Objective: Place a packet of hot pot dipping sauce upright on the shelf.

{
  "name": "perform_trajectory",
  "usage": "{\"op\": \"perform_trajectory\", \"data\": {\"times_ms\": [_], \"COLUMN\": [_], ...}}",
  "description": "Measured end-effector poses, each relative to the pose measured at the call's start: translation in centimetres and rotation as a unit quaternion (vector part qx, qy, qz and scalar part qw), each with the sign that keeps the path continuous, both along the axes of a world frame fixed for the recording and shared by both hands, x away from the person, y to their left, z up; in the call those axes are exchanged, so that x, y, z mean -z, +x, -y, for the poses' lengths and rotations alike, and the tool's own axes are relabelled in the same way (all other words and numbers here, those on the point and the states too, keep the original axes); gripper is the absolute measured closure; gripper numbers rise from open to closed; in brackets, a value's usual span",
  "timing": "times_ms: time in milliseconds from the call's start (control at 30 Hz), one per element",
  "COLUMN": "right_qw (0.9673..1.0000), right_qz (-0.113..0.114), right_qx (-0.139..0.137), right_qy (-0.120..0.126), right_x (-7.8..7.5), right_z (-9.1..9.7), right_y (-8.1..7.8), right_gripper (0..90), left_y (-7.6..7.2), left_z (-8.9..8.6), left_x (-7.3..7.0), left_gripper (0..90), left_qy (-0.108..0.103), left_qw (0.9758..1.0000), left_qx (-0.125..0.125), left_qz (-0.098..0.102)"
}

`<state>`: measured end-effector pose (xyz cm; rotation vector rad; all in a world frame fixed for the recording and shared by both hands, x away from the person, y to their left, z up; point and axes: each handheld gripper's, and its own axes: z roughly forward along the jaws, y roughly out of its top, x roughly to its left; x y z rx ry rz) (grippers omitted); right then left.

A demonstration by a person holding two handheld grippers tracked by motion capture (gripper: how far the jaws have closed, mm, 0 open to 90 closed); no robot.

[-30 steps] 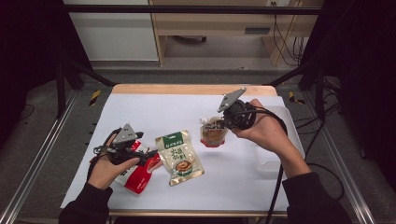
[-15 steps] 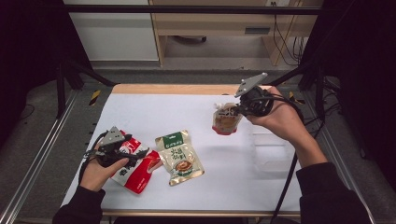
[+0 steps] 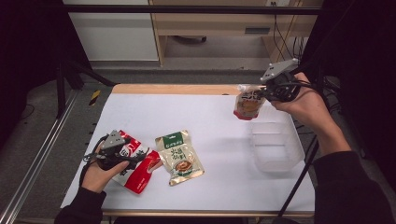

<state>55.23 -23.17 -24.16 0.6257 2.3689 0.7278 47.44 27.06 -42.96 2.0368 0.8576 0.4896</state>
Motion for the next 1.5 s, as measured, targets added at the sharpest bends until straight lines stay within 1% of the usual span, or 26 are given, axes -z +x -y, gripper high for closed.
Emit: {"op": "perform_trajectory", "data": {"times_ms": [33,67,167,200,233,300,333,400,500,533,633,700,767,800,867,1033,1067,1133,1300,1400,1433,1500], "right_qw": [1.0000,1.0000,0.9998,0.9997,0.9997,0.9994,0.9993,0.9993,0.9992,0.9991,0.9991,0.9991,0.9992,0.9991,0.9991,0.9990,0.9990,0.9989,0.9988,0.9985,0.9987,0.9984], "right_qz": [0.003,0.003,0.011,0.015,0.015,0.019,0.019,0.019,0.020,0.018,0.017,0.014,0.012,0.009,0.007,-0.001,-0.002,-0.008,-0.020,-0.026,-0.032,-0.033], "right_qx": [0.004,0.004,0.015,0.019,0.019,0.027,0.029,0.031,0.034,0.038,0.037,0.039,0.038,0.042,0.041,0.044,0.046,0.046,0.045,0.048,0.041,0.046], "right_qy": [0.000,0.000,0.004,0.007,0.007,0.014,0.011,0.009,0.008,0.008,0.009,0.011,0.007,0.005,0.006,0.005,0.000,0.003,0.005,0.001,0.000,-0.002], "right_x": [0.0,0.0,0.2,0.4,0.4,0.8,1.3,1.4,2.1,2.6,3.0,3.8,4.1,4.7,4.9,6.0,6.2,6.5,7.6,8.3,8.7,8.8], "right_z": [0.5,0.5,1.9,2.7,2.7,3.6,4.2,4.4,5.3,5.6,5.9,6.3,6.5,6.7,6.8,7.3,7.4,7.5,7.5,7.3,7.3,7.2], "right_y": [0.1,0.1,0.5,0.6,0.6,0.8,0.9,1.0,1.3,1.6,1.9,2.3,2.5,2.9,3.0,3.6,3.7,3.8,4.0,4.2,4.3,4.3], "right_gripper": [88.4,88.4,88.4,88.4,88.4,88.4,88.4,88.4,88.4,88.4,88.4,88.4,88.4,88.4,88.4,88.4,88.4,88.4,88.3,88.3,88.3,88.3], "left_y": [0.0,0.0,0.1,0.1,0.1,0.1,0.1,0.1,0.2,0.2,0.1,0.1,0.2,0.2,0.2,0.3,0.3,0.3,0.3,0.3,0.3,0.3], "left_z": [0.0,0.0,-0.1,-0.1,-0.1,-0.2,-0.2,-0.3,-0.3,-0.3,-0.3,-0.3,-0.3,-0.3,-0.3,-0.4,-0.4,-0.5,-0.5,-0.5,-0.5,-0.6], "left_x": [0.0,0.0,0.2,0.3,0.3,0.3,0.3,0.4,0.4,0.4,0.3,0.3,0.4,0.4,0.5,0.5,0.5,0.5,0.5,0.5,0.5,0.5], "left_gripper": [11.1,11.1,11.1,11.1,11.1,11.1,11.1,11.1,11.1,11.1,11.1,11.1,11.1,11.1,11.1,11.1,11.1,11.1,11.1,11.1,11.1,11.1], "left_qy": [0.001,0.001,0.001,0.002,0.002,0.001,0.001,0.000,-0.001,0.000,-0.001,-0.002,-0.002,-0.002,-0.002,-0.003,-0.004,-0.005,-0.004,-0.004,-0.004,-0.004], "left_qw": [1.0000,1.0000,1.0000,1.0000,1.0000,1.0000,1.0000,1.0000,1.0000,1.0000,1.0000,1.0000,1.0000,1.0000,1.0000,1.0000,1.0000,1.0000,0.9999,1.0000,0.9999,0.9999], "left_qx": [-0.001,-0.001,-0.004,-0.004,-0.004,-0.006,-0.006,-0.007,-0.009,-0.008,-0.008,-0.009,-0.008,-0.008,-0.008,-0.007,-0.007,-0.008,-0.009,-0.008,-0.008,-0.009], "left_qz": [0.000,0.000,-0.001,-0.002,-0.002,-0.002,-0.001,-0.001,-0.001,-0.001,0.000,0.000,-0.001,-0.001,-0.003,-0.004,-0.003,-0.003,-0.005,-0.005,-0.005,-0.005]}}
